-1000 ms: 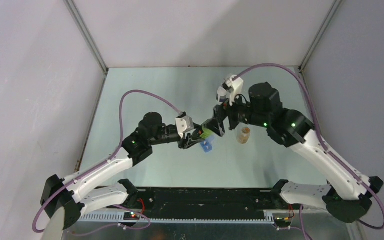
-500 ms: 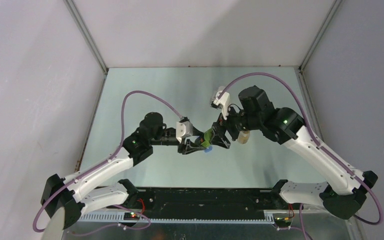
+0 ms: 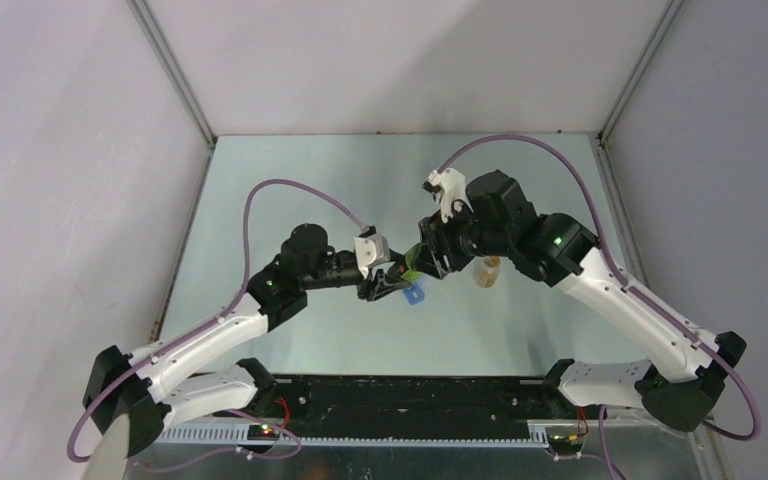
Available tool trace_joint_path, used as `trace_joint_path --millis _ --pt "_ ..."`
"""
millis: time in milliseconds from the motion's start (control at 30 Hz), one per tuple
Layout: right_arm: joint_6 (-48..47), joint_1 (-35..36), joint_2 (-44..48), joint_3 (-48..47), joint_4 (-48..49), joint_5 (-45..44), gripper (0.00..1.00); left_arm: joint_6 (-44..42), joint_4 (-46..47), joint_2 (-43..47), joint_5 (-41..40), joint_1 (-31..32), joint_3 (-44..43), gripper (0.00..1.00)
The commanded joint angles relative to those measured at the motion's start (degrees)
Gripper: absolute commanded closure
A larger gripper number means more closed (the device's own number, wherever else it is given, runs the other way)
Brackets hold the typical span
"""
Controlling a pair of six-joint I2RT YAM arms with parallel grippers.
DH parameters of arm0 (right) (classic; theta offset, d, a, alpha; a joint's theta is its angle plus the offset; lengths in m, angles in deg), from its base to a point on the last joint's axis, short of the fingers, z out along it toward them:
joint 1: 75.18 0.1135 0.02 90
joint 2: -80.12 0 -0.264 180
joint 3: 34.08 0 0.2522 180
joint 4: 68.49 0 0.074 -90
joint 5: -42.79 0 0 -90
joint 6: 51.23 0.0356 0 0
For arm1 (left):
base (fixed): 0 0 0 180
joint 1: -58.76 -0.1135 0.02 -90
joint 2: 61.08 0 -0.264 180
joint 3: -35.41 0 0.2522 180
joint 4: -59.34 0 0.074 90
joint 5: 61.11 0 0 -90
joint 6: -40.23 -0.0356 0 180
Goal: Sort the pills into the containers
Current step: Screw the lid of the pill bottle onto the pill bottle.
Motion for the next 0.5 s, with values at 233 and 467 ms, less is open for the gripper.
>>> trace_joint_path --millis 233,467 --pt "32.2 3.6 -4.4 -0.5 5.9 -33.6 0.54 3.3 3.1 -1.6 -16.7 0.7 -4.5 1.00" --pt "21.5 -3.1 -2.1 1.3 9.8 -17.4 0.09 1.3 1.4 -2.2 -15.5 0.7 -4.3 1.00"
